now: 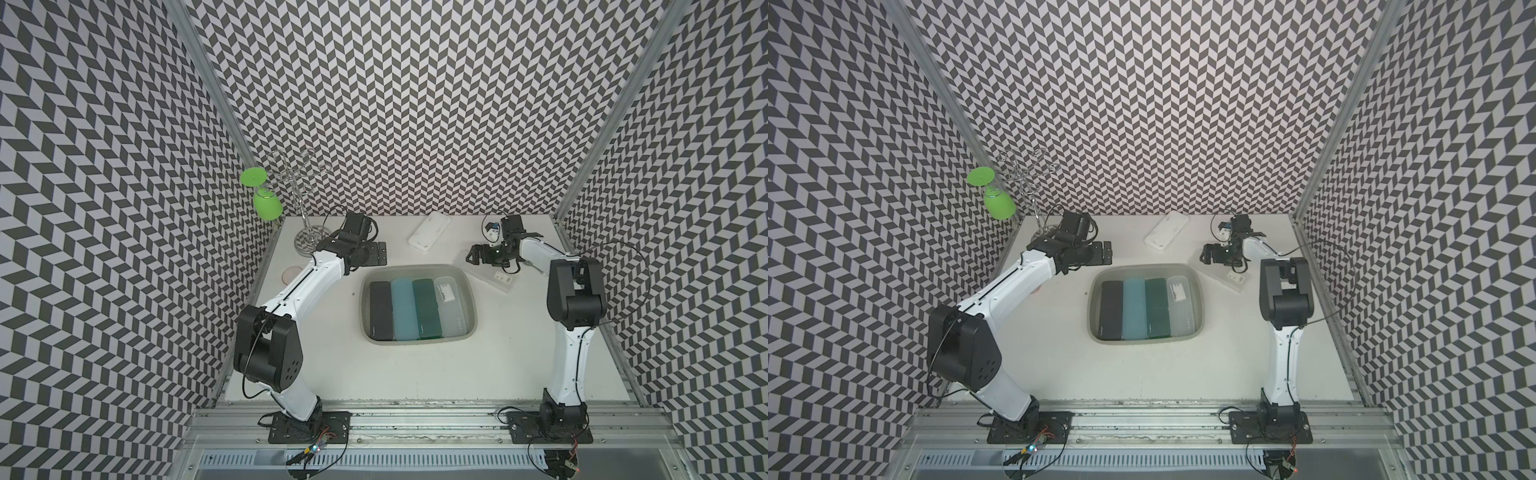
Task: Put the pencil case into the storage box
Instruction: Move the pencil case to the center of the board, then pick up the pencil case from the center of the board.
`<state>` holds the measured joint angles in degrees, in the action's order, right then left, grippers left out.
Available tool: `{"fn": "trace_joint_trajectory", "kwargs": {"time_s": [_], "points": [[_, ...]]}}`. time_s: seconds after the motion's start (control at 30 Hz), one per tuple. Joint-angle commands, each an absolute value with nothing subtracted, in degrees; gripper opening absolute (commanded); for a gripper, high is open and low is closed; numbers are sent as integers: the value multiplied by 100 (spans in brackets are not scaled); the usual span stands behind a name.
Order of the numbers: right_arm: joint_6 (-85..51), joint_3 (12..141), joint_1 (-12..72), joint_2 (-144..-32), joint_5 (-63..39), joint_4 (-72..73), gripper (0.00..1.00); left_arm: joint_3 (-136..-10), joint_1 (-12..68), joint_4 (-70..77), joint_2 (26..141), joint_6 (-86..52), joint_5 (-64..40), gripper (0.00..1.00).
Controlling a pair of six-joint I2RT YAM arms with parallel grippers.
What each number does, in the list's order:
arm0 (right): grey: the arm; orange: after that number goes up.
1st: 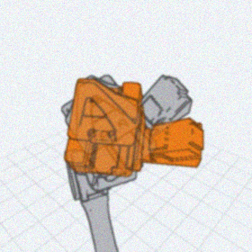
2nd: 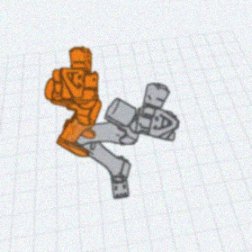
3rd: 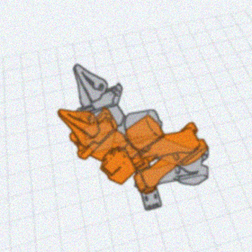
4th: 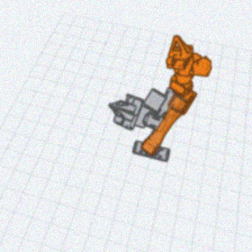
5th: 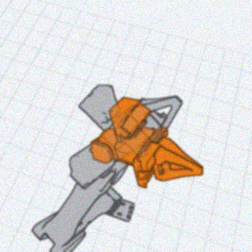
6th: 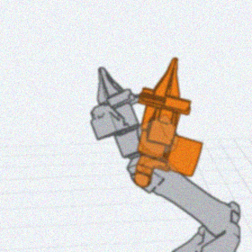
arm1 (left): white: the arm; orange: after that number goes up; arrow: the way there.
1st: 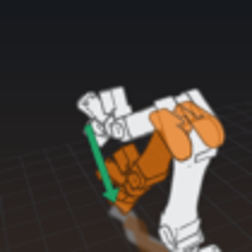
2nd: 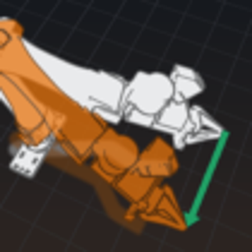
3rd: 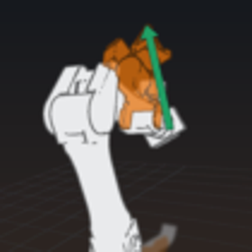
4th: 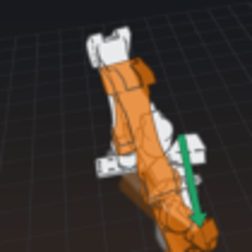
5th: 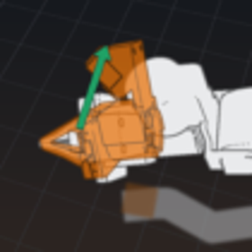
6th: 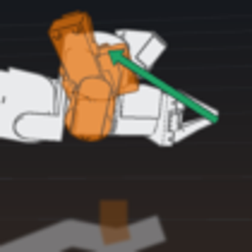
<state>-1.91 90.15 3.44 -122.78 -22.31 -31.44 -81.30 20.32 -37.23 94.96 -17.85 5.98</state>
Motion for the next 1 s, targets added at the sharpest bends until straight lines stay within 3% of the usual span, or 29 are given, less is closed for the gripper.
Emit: {"fn": "trace_joint_trajectory", "kwargs": {"time_s": [0.0, 0.23, 0.47, 0.77, 0.83, 0.97], "points": [[-44, 8456, 393, -11927, -2105, -3735, 100, -8148, 2010, -3744, 9575, -1800, 510, 100], [175, 8070, 408, -11353, -1663, -3797, 99, -8077, 2011, -3744, 9550, -1812, 493, 99], [311, 8226, 842, -11538, -609, -3859, 99, -8012, 2010, -3771, 9520, -1730, 457, 99], [-80, 8009, 1188, -11921, -83, -3548, 100, -7687, 1979, -3657, 9361, -1524, 436, 100], [-78, 7875, 1190, -11965, -36, -3512, 92, -7641, 1958, -3630, 9321, -1500, 413, 100], [-31, 7607, 1180, -11975, -128, -3391, 61, -7511, 1905, -3538, 9246, -1444, 374, 99]]}}
